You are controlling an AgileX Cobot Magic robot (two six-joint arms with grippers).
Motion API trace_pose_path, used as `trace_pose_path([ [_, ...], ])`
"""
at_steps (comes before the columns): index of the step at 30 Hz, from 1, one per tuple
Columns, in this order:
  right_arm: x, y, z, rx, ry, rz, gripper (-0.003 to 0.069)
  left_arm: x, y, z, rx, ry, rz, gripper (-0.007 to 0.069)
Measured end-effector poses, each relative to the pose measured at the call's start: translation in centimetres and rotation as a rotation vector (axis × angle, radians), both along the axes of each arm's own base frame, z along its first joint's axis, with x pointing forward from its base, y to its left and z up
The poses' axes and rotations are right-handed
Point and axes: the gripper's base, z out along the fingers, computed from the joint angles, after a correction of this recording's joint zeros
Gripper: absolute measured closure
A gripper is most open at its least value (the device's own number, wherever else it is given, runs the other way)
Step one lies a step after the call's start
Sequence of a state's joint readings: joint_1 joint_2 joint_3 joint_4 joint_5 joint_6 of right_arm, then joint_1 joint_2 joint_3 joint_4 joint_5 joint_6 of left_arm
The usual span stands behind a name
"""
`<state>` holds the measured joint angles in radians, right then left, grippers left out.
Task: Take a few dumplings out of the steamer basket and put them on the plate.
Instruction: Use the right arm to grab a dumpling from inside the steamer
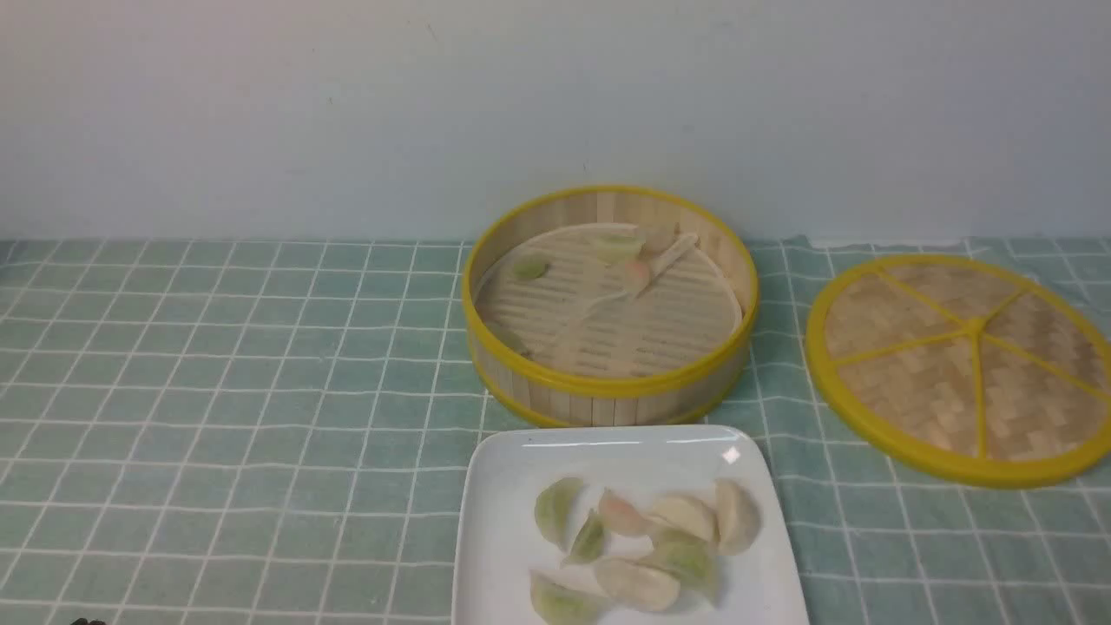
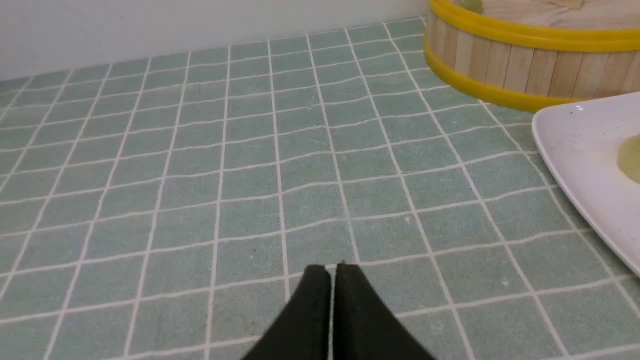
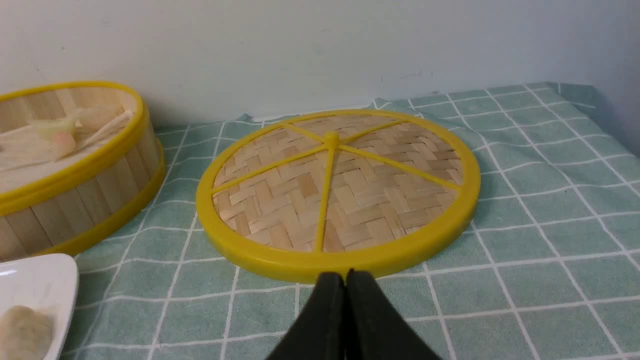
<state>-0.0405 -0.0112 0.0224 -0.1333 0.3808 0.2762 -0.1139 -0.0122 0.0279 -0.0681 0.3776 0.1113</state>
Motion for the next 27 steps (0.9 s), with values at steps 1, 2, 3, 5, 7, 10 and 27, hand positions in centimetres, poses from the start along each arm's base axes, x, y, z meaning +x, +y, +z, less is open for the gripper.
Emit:
trace_pose_path([
  [1,0.0,0.0,0.0,0.000,0.000,0.000,0.0673,0.0,0.0,0.0,0.000,0.000,0.000,0.0631],
  [2,0.0,0.0,0.0,0.000,0.000,0.000,0.0673,0.0,0.0,0.0,0.000,0.000,0.000,0.0631],
  [3,0.0,0.0,0.0,0.000,0.000,0.000,0.0673,0.0,0.0,0.0,0.000,0.000,0.000,0.0631],
  [5,0.0,0.0,0.0,0.000,0.000,0.000,0.0673,0.0,0.0,0.0,0.000,0.000,0.000,0.0631],
  [7,0.0,0.0,0.0,0.000,0.000,0.000,0.0673,0.0,0.0,0.0,0.000,0.000,0.000,0.0631],
  [10,0.0,0.0,0.0,0.000,0.000,0.000,0.0673,0.0,0.0,0.0,0.000,0.000,0.000,0.0631],
  [27,0.2,0.4,2.1,0.377,-0.265,0.013,0.0673,0.0,0.0,0.0,0.000,0.000,0.000,0.0631],
])
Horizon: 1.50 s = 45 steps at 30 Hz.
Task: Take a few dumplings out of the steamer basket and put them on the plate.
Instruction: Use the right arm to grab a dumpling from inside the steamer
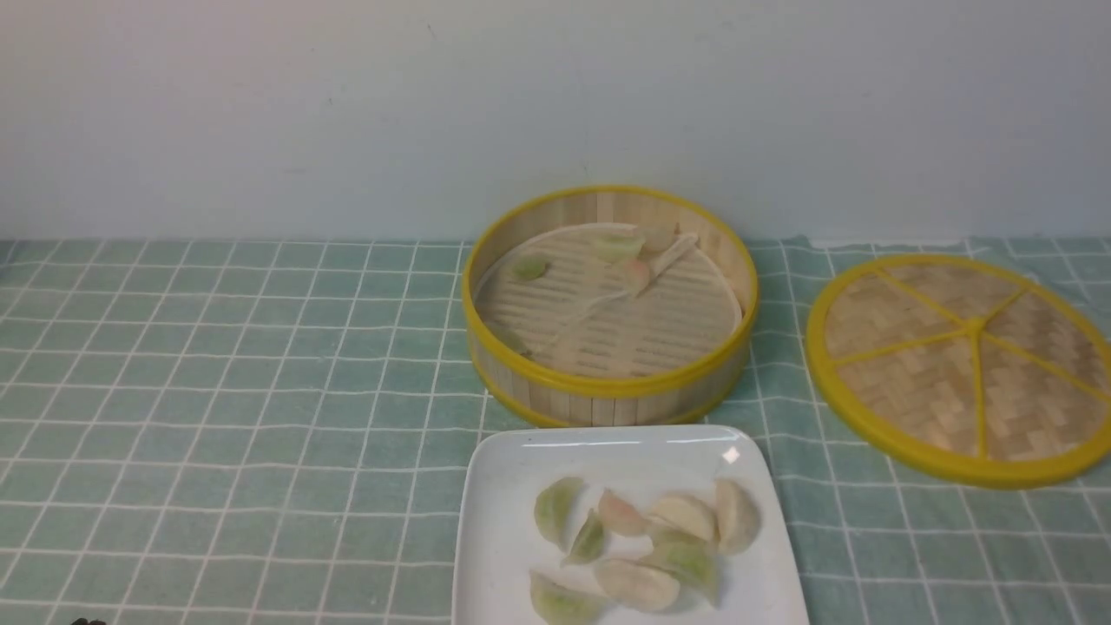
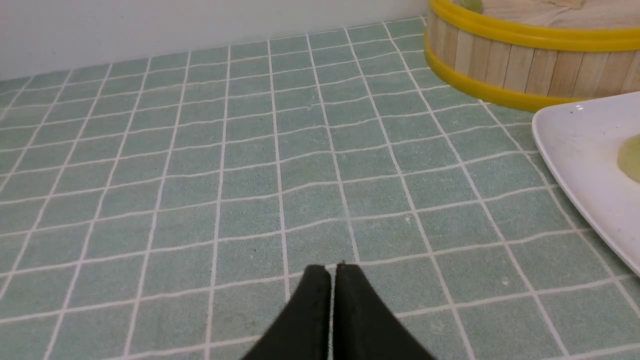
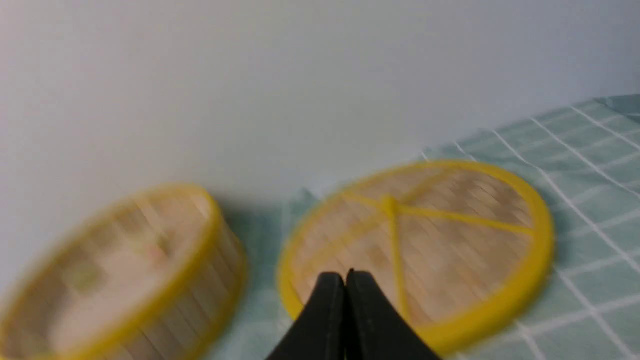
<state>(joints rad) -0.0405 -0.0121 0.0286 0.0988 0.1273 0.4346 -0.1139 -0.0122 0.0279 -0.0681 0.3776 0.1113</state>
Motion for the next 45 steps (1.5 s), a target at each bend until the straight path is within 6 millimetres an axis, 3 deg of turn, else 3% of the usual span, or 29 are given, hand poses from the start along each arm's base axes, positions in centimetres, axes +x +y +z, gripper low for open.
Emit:
trace_pose_path([
  [4,-0.2,-0.3,1.4,0.224,-0.164,-0.005,0.0673,0.0,0.0,0.0,0.000,0.000,0.000,0.0631],
  [14,-0.6,-0.5,3.2,0.291,-0.279,-0.003,0.0673,0.0,0.0,0.0,0.000,0.000,0.000,0.0631],
  [17,-1.3,0.3,8.4,0.177,-0.184,0.064,0.0673,0.0,0.0,0.0,0.000,0.000,0.000,0.0631],
  [19,-0.8,0.5,10.2,0.093,-0.060,0.083,0.0673,0.0,0.0,0.0,0.000,0.000,0.000,0.0631],
  [20,-0.4,0.7,12.0,0.014,0.046,0.103,0.0673,0.0,0.0,0.0,0.000,0.000,0.000,0.0631],
  [22,0.3,0.9,13.1,-0.040,0.135,0.126,0.0673,0.0,0.0,0.0,0.000,0.000,0.000,0.0631],
  [23,2.2,1.3,14.3,-0.131,0.295,0.177,0.0673,0.0,0.0,0.0,0.000,0.000,0.000,0.0631],
  [25,4.7,1.8,15.4,-0.235,0.454,0.248,0.0673,0.0,0.0,0.0,0.000,0.000,0.000,0.0631],
  [28,7.7,2.5,16.3,-0.309,0.583,0.325,0.0673,0.0,0.0,0.0,0.000,0.000,0.000,0.0631],
  [29,10.9,3.0,16.6,-0.349,0.672,0.385,0.0673,0.0,0.0,0.0,0.000,0.000,0.000,0.0631],
  [30,12.0,3.2,16.7,-0.362,0.694,0.405,0.0673,0.0,0.0,0.0,0.000,0.000,0.000,0.0631],
  [32,16.0,4.2,16.7,-0.408,0.754,0.478,0.0673,0.0,0.0,0.0,0.000,0.000,0.000,0.0631],
  [33,16.7,4.4,16.3,-0.412,0.772,0.489,0.0673,0.0,0.0,0.0,0.000,0.000,0.000,0.0631],
  [34,19.3,5.4,16.1,-0.445,0.799,0.538,0.0672,0.0,0.0,0.0,0.000,0.000,0.000,0.0631],
  [37,23.7,7.9,16.1,-0.490,0.811,0.605,0.0672,0.0,0.0,0.0,0.000,0.000,0.000,0.0631],
  [38,23.9,8.1,16.1,-0.495,0.811,0.610,0.0672,0.0,0.0,0.0,0.000,0.000,0.000,0.0631],
  [40,27.5,10.6,15.5,-0.533,0.821,0.663,0.0670,0.0,0.0,0.0,0.000,0.000,0.000,0.0631],
  [45,32.6,14.2,13.3,-0.565,0.874,0.740,0.0669,0.0,0.0,0.0,0.000,0.000,0.000,0.0631],
])
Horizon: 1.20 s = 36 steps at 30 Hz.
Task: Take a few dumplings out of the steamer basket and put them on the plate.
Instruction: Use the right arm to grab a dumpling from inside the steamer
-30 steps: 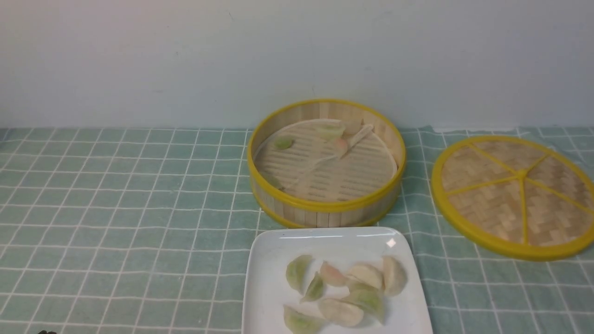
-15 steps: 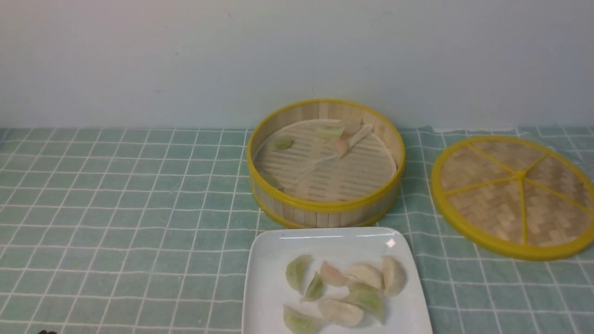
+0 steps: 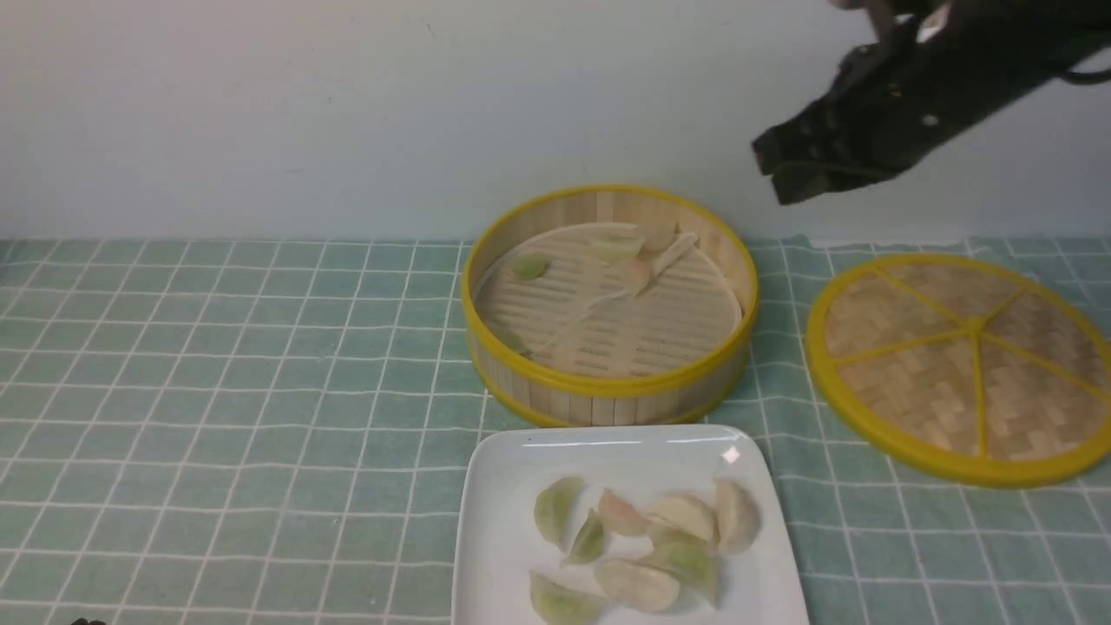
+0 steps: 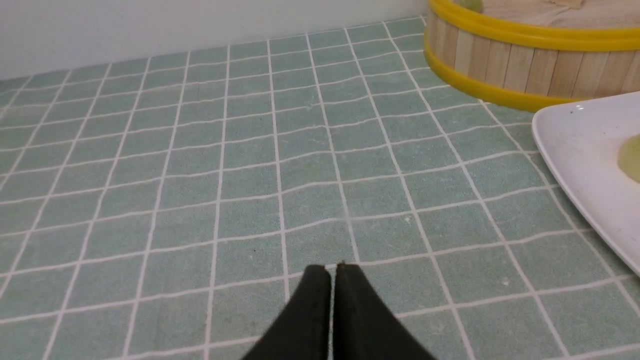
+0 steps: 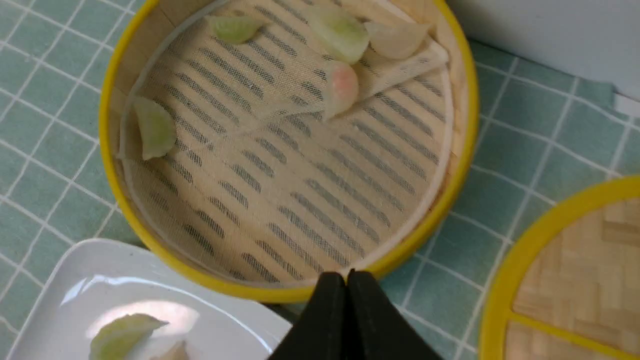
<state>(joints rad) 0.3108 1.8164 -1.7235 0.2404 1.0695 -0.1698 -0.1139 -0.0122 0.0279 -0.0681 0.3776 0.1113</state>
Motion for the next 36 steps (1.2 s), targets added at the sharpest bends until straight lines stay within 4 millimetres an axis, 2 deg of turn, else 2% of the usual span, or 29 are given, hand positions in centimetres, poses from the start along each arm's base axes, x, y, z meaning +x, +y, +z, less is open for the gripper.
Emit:
trace_pose_path([
  [2,2.5,1.6,-1.7,-0.018,0.050,0.031,0.0669,0.0,0.0,0.0,0.000,0.000,0.000,0.0631],
  [4,3.7,2.4,-2.9,-0.035,0.084,0.054,0.0669,0.0,0.0,0.0,0.000,0.000,0.000,0.0631],
  [6,5.7,3.9,-5.1,-0.055,0.118,0.088,0.0666,0.0,0.0,0.0,0.000,0.000,0.000,0.0631],
  [8,6.3,4.5,-5.8,-0.059,0.128,0.099,0.0665,0.0,0.0,0.0,0.000,0.000,0.000,0.0631],
  [12,8.8,6.4,-8.4,-0.051,0.118,0.106,0.0659,0.0,0.0,0.0,0.000,0.000,0.000,0.0631],
  [16,10.7,7.3,-10.9,-0.056,0.108,0.087,0.0631,0.0,0.0,0.0,0.000,0.000,0.000,0.0631],
  [20,11.6,7.6,-13.8,-0.076,0.131,0.079,0.0540,0.0,0.0,0.0,0.000,0.000,0.000,0.0631],
  [23,12.0,7.7,-15.5,-0.083,0.135,0.075,0.0440,0.0,0.0,0.0,0.000,0.000,0.000,0.0631],
  [27,12.5,7.8,-16.3,-0.076,0.112,0.067,0.0270,0.0,0.0,0.0,0.000,0.000,0.000,0.0631],
  [31,12.8,7.9,-16.8,-0.066,0.088,0.061,0.0186,0.0,0.0,0.0,0.000,0.000,0.000,0.0631],
  [34,13.0,8.0,-17.0,-0.068,0.073,0.068,0.0216,0.0,0.0,0.0,0.000,0.000,0.000,0.0631],
  [35,13.0,8.0,-17.0,-0.070,0.072,0.070,0.0250,0.0,0.0,0.0,0.000,0.000,0.000,0.0631],
  [36,13.0,7.9,-16.9,-0.077,0.068,0.075,0.0340,0.0,0.0,0.0,0.000,0.000,0.000,0.0631],
])
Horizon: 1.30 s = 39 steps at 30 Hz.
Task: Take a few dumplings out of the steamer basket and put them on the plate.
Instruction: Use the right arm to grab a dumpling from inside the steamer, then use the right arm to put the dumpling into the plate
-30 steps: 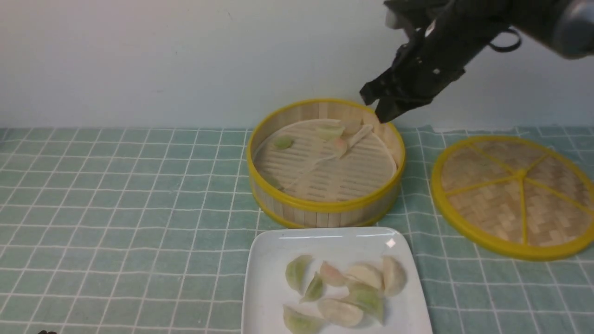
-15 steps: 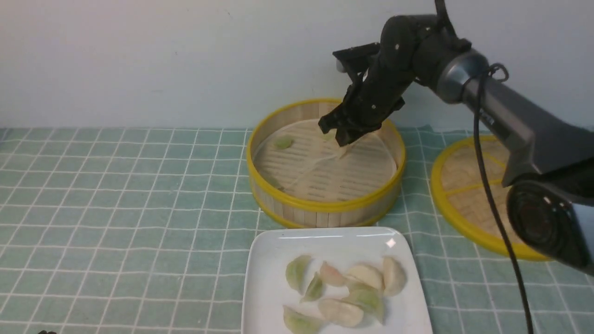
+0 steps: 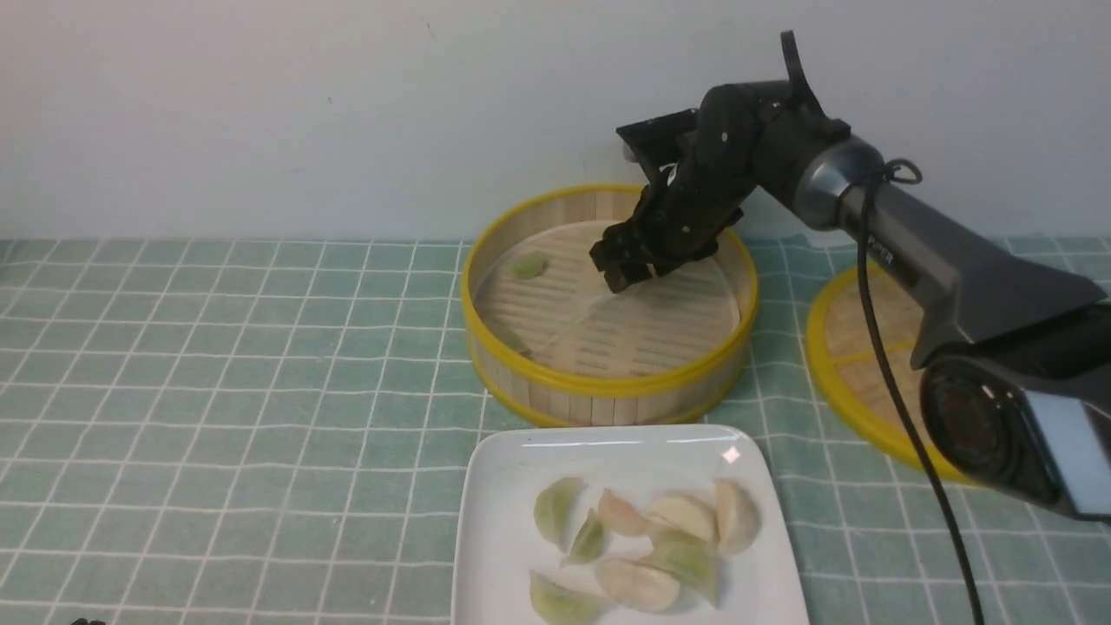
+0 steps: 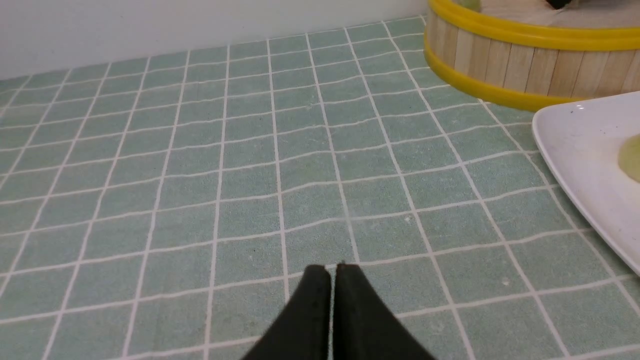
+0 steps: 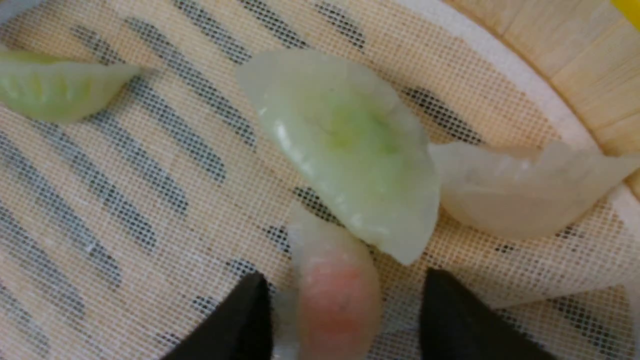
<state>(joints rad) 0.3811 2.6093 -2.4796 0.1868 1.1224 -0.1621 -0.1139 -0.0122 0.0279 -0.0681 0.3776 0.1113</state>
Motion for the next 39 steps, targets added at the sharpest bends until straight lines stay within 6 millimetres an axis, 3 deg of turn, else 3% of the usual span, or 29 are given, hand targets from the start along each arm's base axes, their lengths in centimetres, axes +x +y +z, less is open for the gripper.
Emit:
trace_pose_path([
  [1,0.0,0.0,0.0,-0.002,0.001,0.001,0.0372,0.0,0.0,0.0,0.000,0.000,0.000,0.0631],
  [2,-0.1,-0.1,0.2,-0.007,0.015,0.005,0.0486,0.0,0.0,0.0,0.000,0.000,0.000,0.0631],
  [8,-0.8,-0.3,3.0,-0.011,0.031,0.018,0.0479,0.0,0.0,0.0,0.000,0.000,0.000,0.0631],
  [12,-2.6,-0.6,11.0,0.080,-0.080,0.013,0.0479,0.0,0.0,0.0,0.000,0.000,0.000,0.0631],
  [13,-2.7,-0.7,11.3,0.087,-0.081,0.013,0.0479,0.0,0.0,0.0,0.000,0.000,0.000,0.0631],
  [14,-4.2,-1.0,14.7,0.122,-0.119,0.018,0.0479,0.0,0.0,0.0,0.000,0.000,0.000,0.0631],
  [15,-5.1,-1.3,16.2,0.133,-0.126,0.021,0.0479,0.0,0.0,0.0,0.000,0.000,0.000,0.0631],
  [16,-6.2,-1.5,17.3,0.134,-0.127,0.025,0.0479,0.0,0.0,0.0,0.000,0.000,0.000,0.0631],
  [19,-9.0,-2.0,18.0,0.096,-0.083,0.051,0.0479,0.0,0.0,0.0,0.000,0.000,0.000,0.0631],
  [21,-11.6,-2.4,17.4,0.055,-0.018,0.083,0.0479,0.0,0.0,0.0,0.000,0.000,0.000,0.0631],
  [23,-12.9,-2.6,16.6,0.032,0.026,0.100,0.0479,0.0,0.0,0.0,0.000,0.000,0.000,0.0631],
  [27,-17.2,-3.6,11.7,-0.046,0.213,0.129,0.0479,0.0,0.0,0.0,0.000,0.000,0.000,0.0631],
  [30,-18.1,-4.2,8.1,-0.065,0.250,0.106,0.0479,0.0,0.0,0.0,0.000,0.000,0.000,0.0631],
  [33,-18.1,-4.1,5.8,-0.040,0.236,0.075,0.0479,0.0,0.0,0.0,0.000,0.000,0.000,0.0631],
  [39,-18.1,-2.2,3.5,0.005,0.250,0.135,0.0461,0.0,0.0,0.0,0.000,0.000,0.000,0.0631],
])
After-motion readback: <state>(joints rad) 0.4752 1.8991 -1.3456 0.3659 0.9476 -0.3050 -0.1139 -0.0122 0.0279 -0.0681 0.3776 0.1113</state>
